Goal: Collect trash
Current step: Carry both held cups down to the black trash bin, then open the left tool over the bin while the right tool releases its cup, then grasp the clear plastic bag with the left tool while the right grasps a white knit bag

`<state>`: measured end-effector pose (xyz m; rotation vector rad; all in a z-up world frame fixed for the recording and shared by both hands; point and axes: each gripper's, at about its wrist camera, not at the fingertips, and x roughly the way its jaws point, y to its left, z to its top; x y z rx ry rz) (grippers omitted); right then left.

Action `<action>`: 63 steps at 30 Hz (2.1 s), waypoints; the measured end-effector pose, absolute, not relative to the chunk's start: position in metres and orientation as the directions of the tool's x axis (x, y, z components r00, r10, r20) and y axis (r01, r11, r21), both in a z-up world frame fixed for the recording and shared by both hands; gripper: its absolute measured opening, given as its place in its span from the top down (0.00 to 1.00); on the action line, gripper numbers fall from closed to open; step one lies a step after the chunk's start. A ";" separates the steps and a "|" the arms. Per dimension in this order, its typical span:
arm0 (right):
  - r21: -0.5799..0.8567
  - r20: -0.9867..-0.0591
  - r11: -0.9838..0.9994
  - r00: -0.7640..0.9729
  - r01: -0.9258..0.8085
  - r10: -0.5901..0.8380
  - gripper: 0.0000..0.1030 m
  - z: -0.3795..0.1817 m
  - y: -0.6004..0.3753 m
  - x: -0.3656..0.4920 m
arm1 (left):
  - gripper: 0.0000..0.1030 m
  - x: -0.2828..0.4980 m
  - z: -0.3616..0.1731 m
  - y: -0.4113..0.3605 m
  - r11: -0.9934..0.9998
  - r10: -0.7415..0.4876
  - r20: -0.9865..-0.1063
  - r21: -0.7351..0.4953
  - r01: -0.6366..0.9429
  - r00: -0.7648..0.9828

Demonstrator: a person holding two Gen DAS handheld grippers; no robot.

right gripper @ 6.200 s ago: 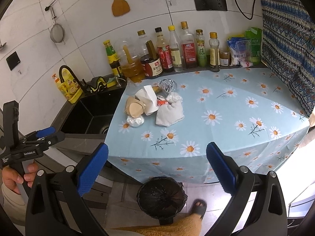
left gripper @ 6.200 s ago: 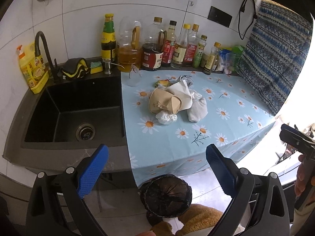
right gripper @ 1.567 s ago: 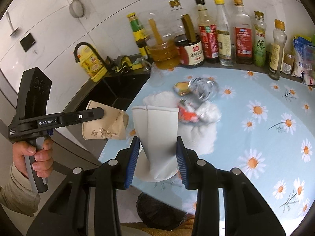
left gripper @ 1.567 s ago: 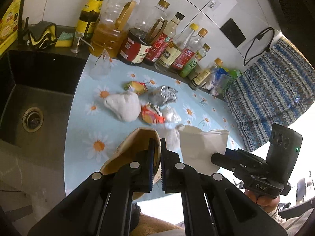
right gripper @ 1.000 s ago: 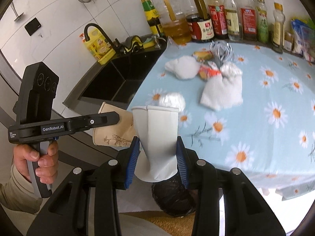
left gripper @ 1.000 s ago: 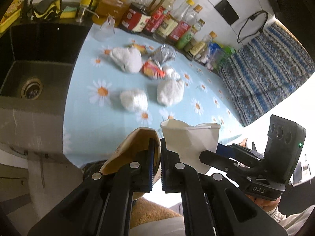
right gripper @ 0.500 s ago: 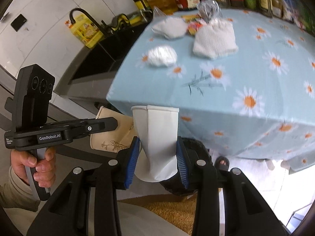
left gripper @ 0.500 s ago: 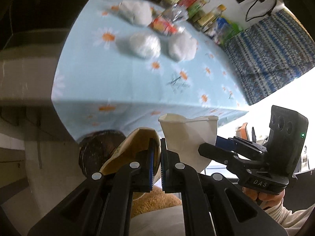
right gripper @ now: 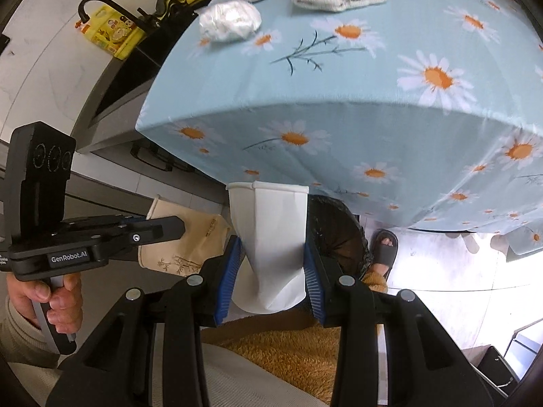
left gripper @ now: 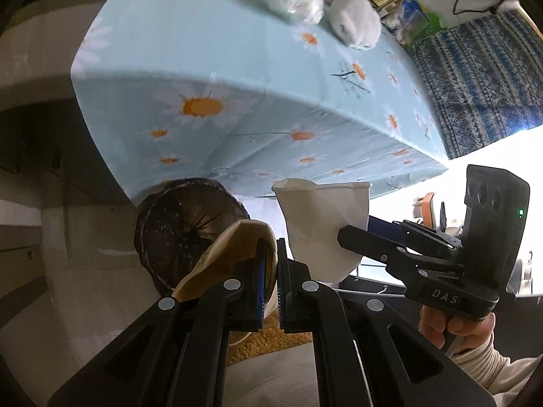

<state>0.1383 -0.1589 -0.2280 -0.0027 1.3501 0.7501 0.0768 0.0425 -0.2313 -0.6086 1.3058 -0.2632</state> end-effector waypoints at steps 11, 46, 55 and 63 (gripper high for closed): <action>0.468 -0.854 0.772 0.005 -0.430 0.521 0.54 -0.234 -0.166 0.152 | 0.56 0.086 -0.255 0.050 0.774 -0.546 -0.810 -0.586 -0.239 0.215; 0.381 -0.809 0.778 0.227 -0.499 0.542 0.40 -0.140 -0.166 0.156 | 0.56 0.112 -0.142 0.069 0.825 -0.490 -0.763 -0.562 -0.058 0.422; 0.357 -0.794 0.792 0.286 -0.495 0.536 0.33 -0.124 -0.169 0.178 | 0.48 0.134 -0.131 0.072 0.847 -0.456 -0.771 -0.530 -0.052 0.444; 0.344 -0.782 0.801 0.323 -0.490 0.533 0.31 -0.111 -0.181 0.217 | 0.36 0.165 -0.123 0.069 0.863 -0.417 -0.779 -0.500 -0.063 0.469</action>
